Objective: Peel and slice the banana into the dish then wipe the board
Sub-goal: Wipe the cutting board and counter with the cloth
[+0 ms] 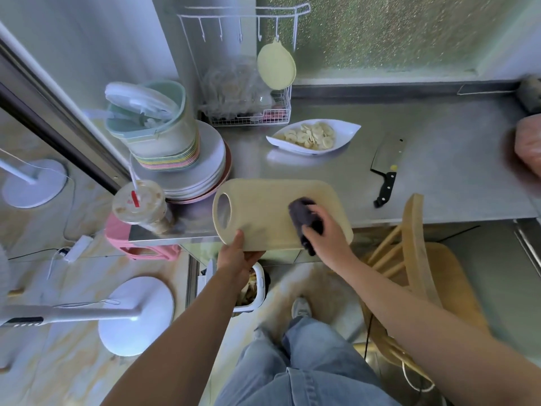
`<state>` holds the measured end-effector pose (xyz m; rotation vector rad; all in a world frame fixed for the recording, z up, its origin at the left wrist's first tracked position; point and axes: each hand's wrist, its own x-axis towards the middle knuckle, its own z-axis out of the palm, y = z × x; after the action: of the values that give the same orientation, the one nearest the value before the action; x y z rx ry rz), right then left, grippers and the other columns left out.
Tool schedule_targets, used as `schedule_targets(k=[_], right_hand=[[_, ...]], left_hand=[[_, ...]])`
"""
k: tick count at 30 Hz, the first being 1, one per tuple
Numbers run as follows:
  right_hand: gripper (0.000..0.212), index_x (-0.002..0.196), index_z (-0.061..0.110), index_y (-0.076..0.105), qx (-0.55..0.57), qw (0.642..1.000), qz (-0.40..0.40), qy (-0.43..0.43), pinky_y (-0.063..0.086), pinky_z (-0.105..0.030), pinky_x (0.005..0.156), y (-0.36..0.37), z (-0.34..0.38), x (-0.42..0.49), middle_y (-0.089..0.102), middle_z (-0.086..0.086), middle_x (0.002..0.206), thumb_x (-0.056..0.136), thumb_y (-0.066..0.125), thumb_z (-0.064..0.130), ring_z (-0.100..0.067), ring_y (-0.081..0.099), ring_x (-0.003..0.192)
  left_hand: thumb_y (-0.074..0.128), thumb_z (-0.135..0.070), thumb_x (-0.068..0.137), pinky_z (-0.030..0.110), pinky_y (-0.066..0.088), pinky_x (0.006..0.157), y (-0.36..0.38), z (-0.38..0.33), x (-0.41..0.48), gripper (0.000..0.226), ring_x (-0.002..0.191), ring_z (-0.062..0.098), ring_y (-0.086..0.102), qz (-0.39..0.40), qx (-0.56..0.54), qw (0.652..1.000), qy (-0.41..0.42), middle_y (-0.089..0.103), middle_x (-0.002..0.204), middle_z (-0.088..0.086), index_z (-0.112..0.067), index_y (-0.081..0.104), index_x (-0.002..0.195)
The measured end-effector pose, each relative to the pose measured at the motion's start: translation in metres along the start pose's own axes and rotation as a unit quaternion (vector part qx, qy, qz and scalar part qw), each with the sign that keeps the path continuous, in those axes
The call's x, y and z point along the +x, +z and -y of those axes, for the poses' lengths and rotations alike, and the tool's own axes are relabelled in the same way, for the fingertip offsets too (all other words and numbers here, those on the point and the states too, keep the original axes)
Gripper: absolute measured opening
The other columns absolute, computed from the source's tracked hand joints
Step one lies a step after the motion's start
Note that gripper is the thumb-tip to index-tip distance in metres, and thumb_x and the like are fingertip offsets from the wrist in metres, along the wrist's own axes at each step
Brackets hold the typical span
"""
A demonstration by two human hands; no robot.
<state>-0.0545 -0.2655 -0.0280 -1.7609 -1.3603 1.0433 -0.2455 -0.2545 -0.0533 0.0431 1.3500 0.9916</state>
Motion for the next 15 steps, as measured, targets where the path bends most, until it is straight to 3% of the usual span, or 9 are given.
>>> schedule_targets(k=[2,6,10,12,15], right_hand=[[0.035,0.113,0.017,0.059,-0.129,0.990,0.045,-0.039,0.045,-0.031,0.082,0.018,-0.007,0.008,0.060,-0.001,0.110,0.081,0.056,0.003,-0.017,0.055,0.100],[0.023,0.110,0.010,0.054,-0.159,0.980,-0.085,0.081,0.041,-0.031,0.073,-0.002,-0.021,0.026,0.059,-0.007,0.104,0.087,0.053,0.006,-0.025,0.056,0.095],[0.021,0.108,0.010,0.052,0.042,0.978,-0.143,0.148,0.044,-0.034,0.072,-0.037,-0.014,0.057,0.056,-0.009,0.099,0.089,0.047,0.004,-0.026,0.055,0.090],[0.020,0.103,0.013,0.051,0.147,0.964,-0.128,0.179,0.042,-0.029,0.067,-0.050,-0.011,0.072,0.054,-0.009,0.098,0.087,0.048,0.001,-0.021,0.052,0.084],[0.021,0.091,0.021,0.050,0.215,0.945,-0.083,0.234,0.041,-0.034,0.077,-0.063,-0.020,0.091,0.054,-0.011,0.102,0.086,0.052,0.001,-0.026,0.052,0.093]], left_hand=[[0.052,-0.024,0.099,0.037,0.061,0.061,-0.003,0.004,0.000,0.037,0.109,0.033,0.060,0.002,-0.002,1.000,-0.001,0.060,0.124,0.019,-0.003,0.050,0.129],[0.051,-0.024,0.099,0.040,0.053,0.076,-0.010,0.004,0.007,0.039,0.100,0.029,0.063,0.006,-0.011,1.000,0.003,0.060,0.122,0.017,-0.002,0.048,0.131],[0.051,-0.023,0.099,0.043,0.051,0.081,0.001,-0.001,0.019,0.040,0.102,0.031,0.060,-0.003,-0.009,1.000,-0.012,0.058,0.124,0.018,0.000,0.046,0.132],[0.054,-0.023,0.098,0.043,0.052,0.081,0.014,0.001,0.027,0.038,0.099,0.031,0.059,-0.029,0.012,0.999,-0.014,0.056,0.121,0.017,0.000,0.047,0.128],[0.060,-0.034,0.093,0.043,0.056,0.084,0.030,0.004,0.037,0.043,0.092,0.028,0.060,-0.082,0.140,0.987,0.000,0.056,0.113,0.012,-0.004,0.049,0.123]])
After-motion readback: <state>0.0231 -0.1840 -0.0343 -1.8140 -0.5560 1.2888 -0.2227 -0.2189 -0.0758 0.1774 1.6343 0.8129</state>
